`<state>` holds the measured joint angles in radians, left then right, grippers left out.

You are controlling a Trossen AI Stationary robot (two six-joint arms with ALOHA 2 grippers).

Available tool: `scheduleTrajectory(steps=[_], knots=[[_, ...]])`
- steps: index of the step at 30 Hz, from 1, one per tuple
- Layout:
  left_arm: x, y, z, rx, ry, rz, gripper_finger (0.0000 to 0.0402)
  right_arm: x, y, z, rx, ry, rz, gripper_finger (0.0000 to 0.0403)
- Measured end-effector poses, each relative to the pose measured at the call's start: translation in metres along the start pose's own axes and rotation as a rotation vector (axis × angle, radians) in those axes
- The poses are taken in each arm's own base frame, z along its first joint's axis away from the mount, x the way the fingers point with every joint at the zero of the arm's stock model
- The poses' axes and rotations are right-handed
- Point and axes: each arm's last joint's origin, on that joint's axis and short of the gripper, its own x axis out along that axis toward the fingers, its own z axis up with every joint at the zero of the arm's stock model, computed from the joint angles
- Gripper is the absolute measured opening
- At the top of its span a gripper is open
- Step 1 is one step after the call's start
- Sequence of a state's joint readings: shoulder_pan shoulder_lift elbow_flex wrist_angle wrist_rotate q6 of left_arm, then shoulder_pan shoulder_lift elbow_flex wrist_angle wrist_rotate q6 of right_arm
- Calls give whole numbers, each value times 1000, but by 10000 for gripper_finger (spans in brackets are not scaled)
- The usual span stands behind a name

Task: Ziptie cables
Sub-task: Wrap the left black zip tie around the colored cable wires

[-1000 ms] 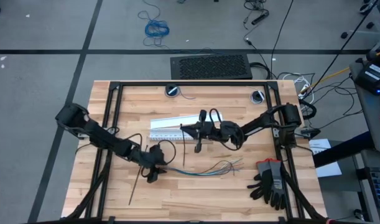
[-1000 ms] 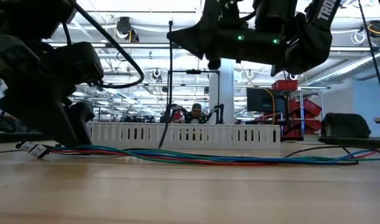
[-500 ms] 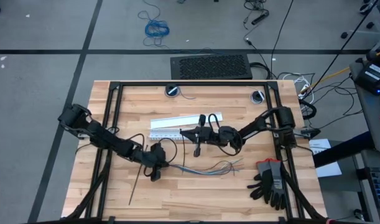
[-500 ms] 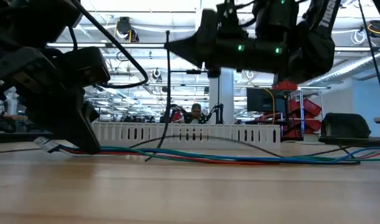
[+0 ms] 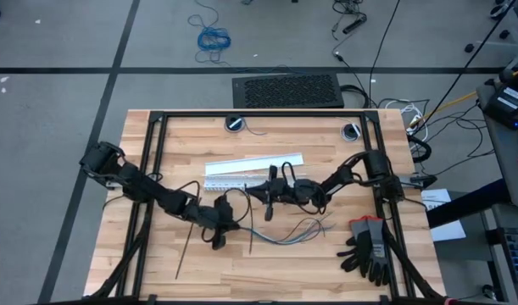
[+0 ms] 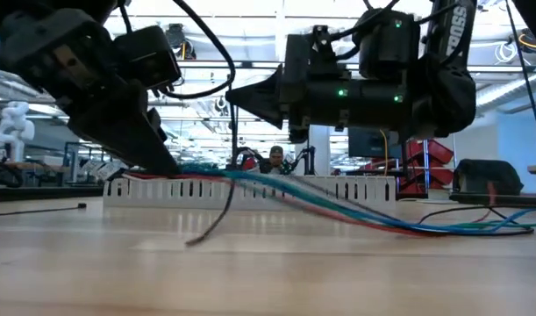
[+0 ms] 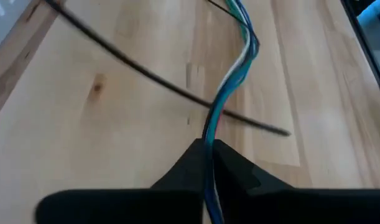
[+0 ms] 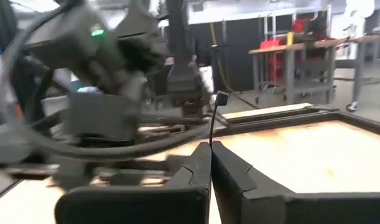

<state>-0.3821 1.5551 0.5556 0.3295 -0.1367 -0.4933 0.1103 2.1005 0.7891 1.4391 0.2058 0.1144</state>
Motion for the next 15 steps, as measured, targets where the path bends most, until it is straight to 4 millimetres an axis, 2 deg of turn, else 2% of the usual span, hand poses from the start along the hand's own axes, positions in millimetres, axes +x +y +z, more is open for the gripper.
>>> scheduleTrajectory(steps=[4, 9, 11, 15], knots=[[1, 6, 4, -15, -1, 2, 104, -1, 8, 0, -4, 30, 13, 0], [1, 14, 11, 19, -92, 124, 193, -3, 12, -5, 1, 77, 23, 0], [1, 16, 17, 4, -165, 162, 210, -3, 13, -8, 0, 103, 25, 0], [0, 24, 30, 15, -273, 206, 218, -4, 16, -11, 8, 131, 31, 0]])
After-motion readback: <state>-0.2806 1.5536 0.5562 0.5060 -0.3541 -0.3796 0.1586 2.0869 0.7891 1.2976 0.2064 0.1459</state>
